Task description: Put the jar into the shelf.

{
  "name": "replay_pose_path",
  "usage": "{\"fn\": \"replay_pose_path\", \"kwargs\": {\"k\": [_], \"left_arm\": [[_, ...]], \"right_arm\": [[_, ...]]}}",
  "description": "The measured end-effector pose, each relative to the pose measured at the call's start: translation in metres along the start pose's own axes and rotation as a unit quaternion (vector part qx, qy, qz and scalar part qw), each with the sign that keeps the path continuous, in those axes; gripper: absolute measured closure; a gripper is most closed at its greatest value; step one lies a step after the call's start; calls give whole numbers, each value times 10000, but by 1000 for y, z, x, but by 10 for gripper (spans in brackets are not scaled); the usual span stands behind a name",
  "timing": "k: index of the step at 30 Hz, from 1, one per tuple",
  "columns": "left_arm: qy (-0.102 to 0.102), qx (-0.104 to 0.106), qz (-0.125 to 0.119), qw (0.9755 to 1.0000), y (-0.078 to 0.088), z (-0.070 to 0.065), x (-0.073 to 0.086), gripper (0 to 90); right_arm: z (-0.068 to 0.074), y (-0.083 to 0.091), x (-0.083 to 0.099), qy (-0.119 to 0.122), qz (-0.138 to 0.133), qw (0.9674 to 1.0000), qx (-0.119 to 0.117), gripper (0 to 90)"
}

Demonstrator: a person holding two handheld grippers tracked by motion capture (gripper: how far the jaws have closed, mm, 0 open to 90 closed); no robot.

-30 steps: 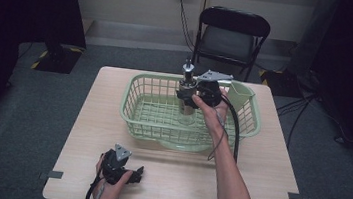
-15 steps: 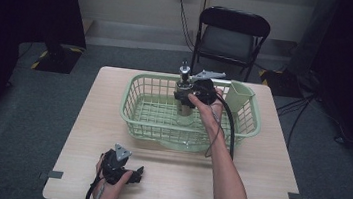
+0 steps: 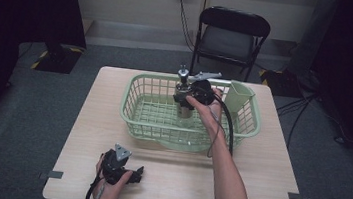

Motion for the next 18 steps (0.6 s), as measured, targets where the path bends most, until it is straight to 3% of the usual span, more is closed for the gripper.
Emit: {"fn": "replay_pose_path", "kwargs": {"k": [15,18], "left_arm": [[2,0,-1,10000,0,0,0,3],[1,1,-1,10000,0,0,0,3]], "right_arm": [[-6,13,11,23,108,9996,-248,350],[-5,17,14,122,218,9992,-311,347]]}}
Point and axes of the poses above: each handheld gripper's, and its own axes: y roughly backward along the jaws, x roughly out of its underside, z roughly to its left, the point moved 10 cm from there along -y, roughly forward along the jaws, and after that the axes turned 6 degrees about -y, right-handed, at the moved point
